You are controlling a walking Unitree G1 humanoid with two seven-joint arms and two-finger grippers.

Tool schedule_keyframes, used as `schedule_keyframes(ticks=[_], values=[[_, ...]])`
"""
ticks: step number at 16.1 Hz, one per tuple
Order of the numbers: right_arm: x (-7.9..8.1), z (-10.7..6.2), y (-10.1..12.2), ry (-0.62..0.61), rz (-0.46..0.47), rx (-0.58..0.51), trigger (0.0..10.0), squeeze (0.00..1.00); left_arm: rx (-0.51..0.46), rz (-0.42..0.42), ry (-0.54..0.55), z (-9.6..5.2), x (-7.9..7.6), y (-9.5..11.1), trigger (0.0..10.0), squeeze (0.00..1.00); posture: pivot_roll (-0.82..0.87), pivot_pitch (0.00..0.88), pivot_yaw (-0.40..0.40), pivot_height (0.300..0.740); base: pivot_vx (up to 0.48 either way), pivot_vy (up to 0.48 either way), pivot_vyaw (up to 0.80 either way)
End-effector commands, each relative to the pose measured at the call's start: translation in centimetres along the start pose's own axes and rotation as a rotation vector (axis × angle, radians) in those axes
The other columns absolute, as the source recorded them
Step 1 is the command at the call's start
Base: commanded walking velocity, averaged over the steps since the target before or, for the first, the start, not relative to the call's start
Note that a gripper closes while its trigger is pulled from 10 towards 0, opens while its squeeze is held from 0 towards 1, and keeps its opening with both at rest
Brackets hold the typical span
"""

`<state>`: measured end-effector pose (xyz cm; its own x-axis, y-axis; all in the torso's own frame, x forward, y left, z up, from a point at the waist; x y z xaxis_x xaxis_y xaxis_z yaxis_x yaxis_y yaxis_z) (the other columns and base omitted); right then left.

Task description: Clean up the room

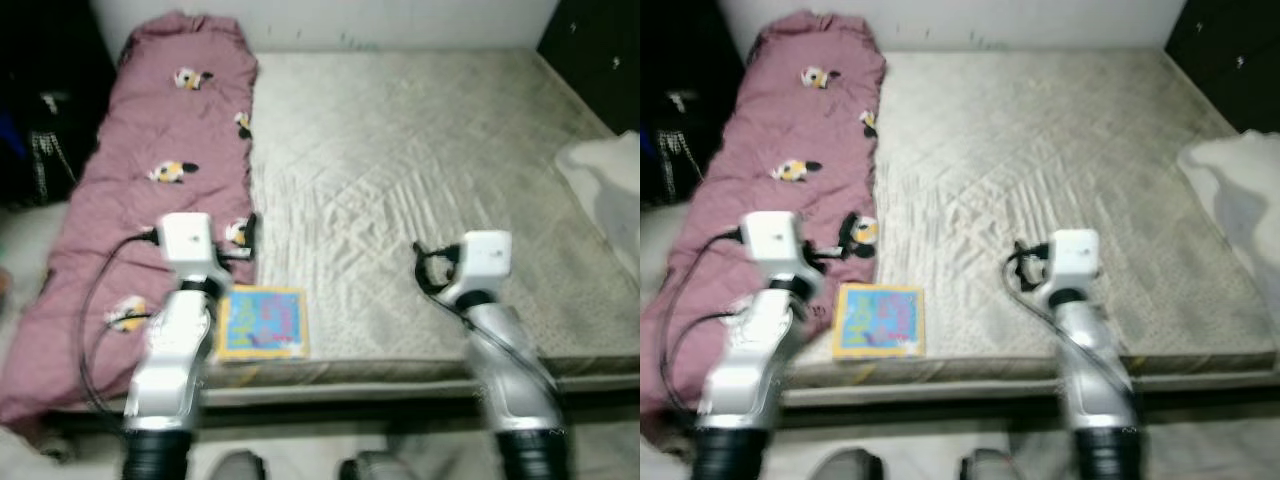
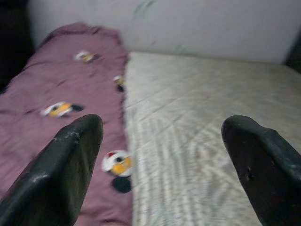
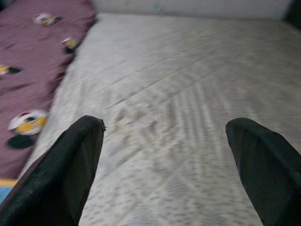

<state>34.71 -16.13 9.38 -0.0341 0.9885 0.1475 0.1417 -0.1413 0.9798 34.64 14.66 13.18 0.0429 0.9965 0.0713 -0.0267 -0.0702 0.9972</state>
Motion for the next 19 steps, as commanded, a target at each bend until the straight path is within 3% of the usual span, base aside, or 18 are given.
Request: schedule_keyframes(ticks=[1, 5, 11, 16, 19], values=[[-0.2, 0.0, -0.2, -0.010, -0.004, 0.012, 10.0, 0.00, 0.012, 0.006, 0.014, -0.2, 0.4, -0.2, 10.0, 0.00, -0.04, 0.095, -0.016, 0.740, 0.000, 0.000, 0.00], [-0.4, 0.0, -0.4, -0.017, -0.005, 0.019, 10.0, 0.00, 0.018, -0.006, 0.005, -0.1, 0.1, -0.3, 10.0, 0.00, -0.04, 0.093, -0.016, 0.740, 0.000, 0.476, -0.71], [-0.4, 0.1, -0.4, -0.011, -0.018, 0.021, 10.0, 0.00, 0.019, -0.007, 0.005, -0.1, 0.0, -0.4, 10.0, 0.00, -0.04, 0.083, -0.019, 0.740, 0.000, 0.474, 0.00], [-0.2, 0.2, -0.5, -0.005, -0.023, 0.021, 10.0, 0.00, 0.040, 0.026, 0.036, -0.6, 1.0, -1.1, 10.0, 0.00, -0.04, 0.082, -0.016, 0.740, 0.000, 0.460, 0.00], [-0.8, 0.0, -0.3, -0.026, -0.020, 0.011, 10.0, 0.00, 0.058, 0.069, 0.037, -1.6, 1.9, -2.0, 10.0, 0.00, -0.04, 0.091, -0.012, 0.740, 0.000, 0.000, 0.00]])
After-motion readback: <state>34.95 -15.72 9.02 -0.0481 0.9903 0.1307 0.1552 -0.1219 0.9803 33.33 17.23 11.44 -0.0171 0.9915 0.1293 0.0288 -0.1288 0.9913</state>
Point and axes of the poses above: a point about 5 cm out from each wrist's last joint towards the gripper, its own z axis pointing out of the wrist towards the gripper, its own y axis along the axis of the wrist's last joint, x = y × z, the point moved 6 cm from there along z, pointing out of the wrist towards the gripper, and after that the axes turned 9 degrees about z, right-handed, at the moved point
